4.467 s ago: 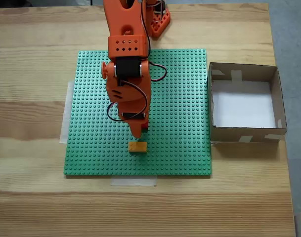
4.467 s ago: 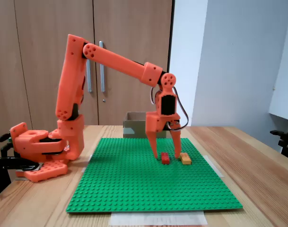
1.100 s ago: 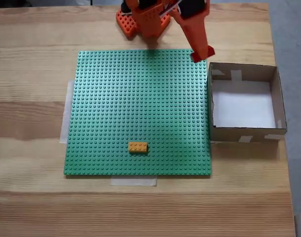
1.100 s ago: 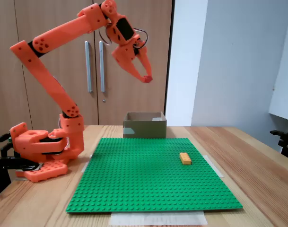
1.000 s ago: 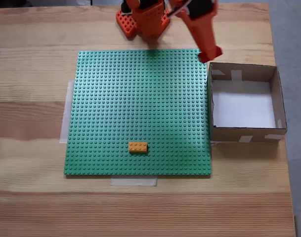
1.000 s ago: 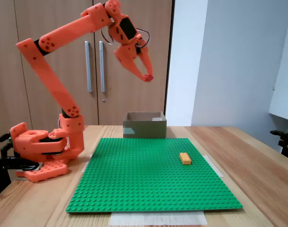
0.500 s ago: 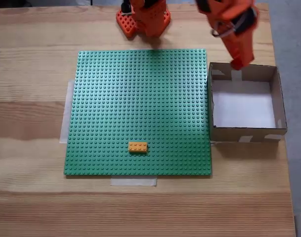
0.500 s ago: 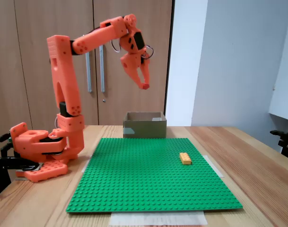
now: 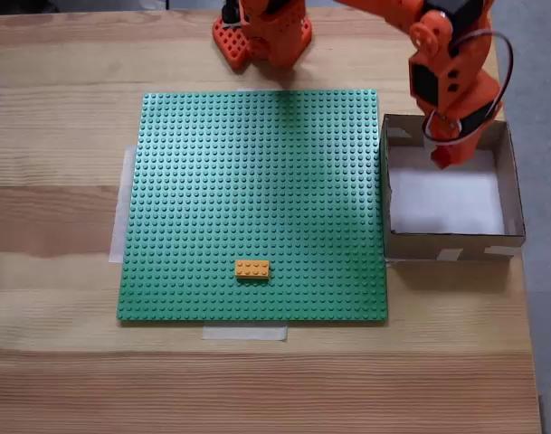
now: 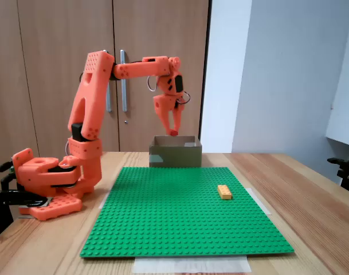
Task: Pick the red lego block and put it in the box.
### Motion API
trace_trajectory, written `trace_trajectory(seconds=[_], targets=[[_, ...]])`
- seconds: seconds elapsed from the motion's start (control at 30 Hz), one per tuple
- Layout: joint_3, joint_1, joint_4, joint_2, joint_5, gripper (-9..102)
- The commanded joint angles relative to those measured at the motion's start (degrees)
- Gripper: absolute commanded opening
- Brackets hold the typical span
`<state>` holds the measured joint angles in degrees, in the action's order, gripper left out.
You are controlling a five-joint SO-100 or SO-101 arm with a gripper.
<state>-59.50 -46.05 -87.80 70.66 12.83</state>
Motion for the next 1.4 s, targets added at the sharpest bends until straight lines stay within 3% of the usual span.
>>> trace_trajectory(seconds=[0.0, 0.47, 1.2, 1.37], targets=[[2.8, 0.1, 2.5, -2.9, 1.1, -1], [2.5, 1.4, 3.3, -9.2, 1.1, -1], [2.9, 0.2, 11.2, -16.7, -3.7, -1], [2.5, -0.3, 12.0, -16.7, -4.7, 3]])
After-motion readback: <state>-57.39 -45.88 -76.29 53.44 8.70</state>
